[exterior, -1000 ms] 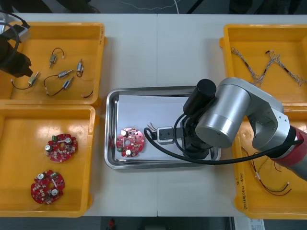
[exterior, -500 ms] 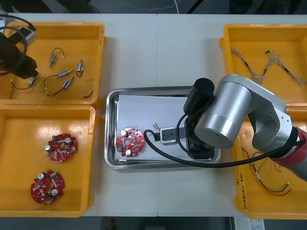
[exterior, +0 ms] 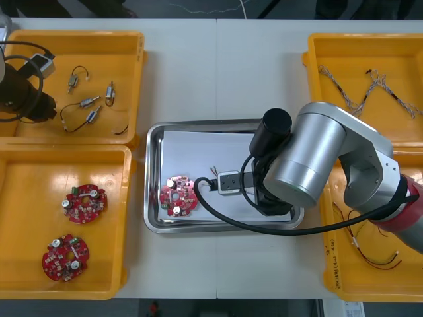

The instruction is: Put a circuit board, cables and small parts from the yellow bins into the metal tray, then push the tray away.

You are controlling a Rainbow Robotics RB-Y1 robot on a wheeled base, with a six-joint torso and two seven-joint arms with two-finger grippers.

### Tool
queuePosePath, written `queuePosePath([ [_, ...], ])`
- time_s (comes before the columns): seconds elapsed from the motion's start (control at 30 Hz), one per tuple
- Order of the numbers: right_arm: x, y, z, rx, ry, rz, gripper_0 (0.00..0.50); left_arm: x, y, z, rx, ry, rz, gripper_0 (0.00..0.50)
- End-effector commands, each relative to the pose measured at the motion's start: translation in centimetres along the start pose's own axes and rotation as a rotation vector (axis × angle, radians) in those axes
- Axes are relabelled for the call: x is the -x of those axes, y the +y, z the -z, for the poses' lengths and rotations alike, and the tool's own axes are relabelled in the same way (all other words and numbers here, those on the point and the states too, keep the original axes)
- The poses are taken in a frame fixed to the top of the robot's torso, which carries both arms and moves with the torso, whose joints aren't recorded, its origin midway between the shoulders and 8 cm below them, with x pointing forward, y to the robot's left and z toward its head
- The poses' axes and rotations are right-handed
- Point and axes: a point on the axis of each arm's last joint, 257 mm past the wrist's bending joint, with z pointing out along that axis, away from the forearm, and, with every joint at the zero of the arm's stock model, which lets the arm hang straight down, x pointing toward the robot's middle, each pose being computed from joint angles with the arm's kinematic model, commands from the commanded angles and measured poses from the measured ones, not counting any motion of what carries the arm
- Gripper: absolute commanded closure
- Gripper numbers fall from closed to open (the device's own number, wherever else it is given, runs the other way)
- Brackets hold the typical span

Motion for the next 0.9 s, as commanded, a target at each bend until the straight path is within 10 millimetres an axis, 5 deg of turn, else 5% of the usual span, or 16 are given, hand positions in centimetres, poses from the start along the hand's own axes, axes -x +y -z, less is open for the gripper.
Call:
queuePosePath([
  [0.03,2.4,-2.2,2.2,-0.073,-0.048,0.05,0.0,-0.7,-1.3,-1.3,-0.021,-0.007,-0.101,0.0],
  [0.53,2.2,-3.5,4.0,-0.099,-0.053,0.011,0.0,-0.7,-0.3,-2.8,-0.003,-0.052,-0.078,0.0],
  [0.73,0.1,-4.3,6.5,-0.071,-0.019,-0.09,0.0,-0.3,-0.2,-3.1,0.004,-0.074,-0.071,0.0],
  [0.9,-0.7,-7.7,10.1,-0.191,-0.078,-0.164,0.0,-0.4,-0.1,-3.1,0.003,-0.073,-0.076,0.0],
])
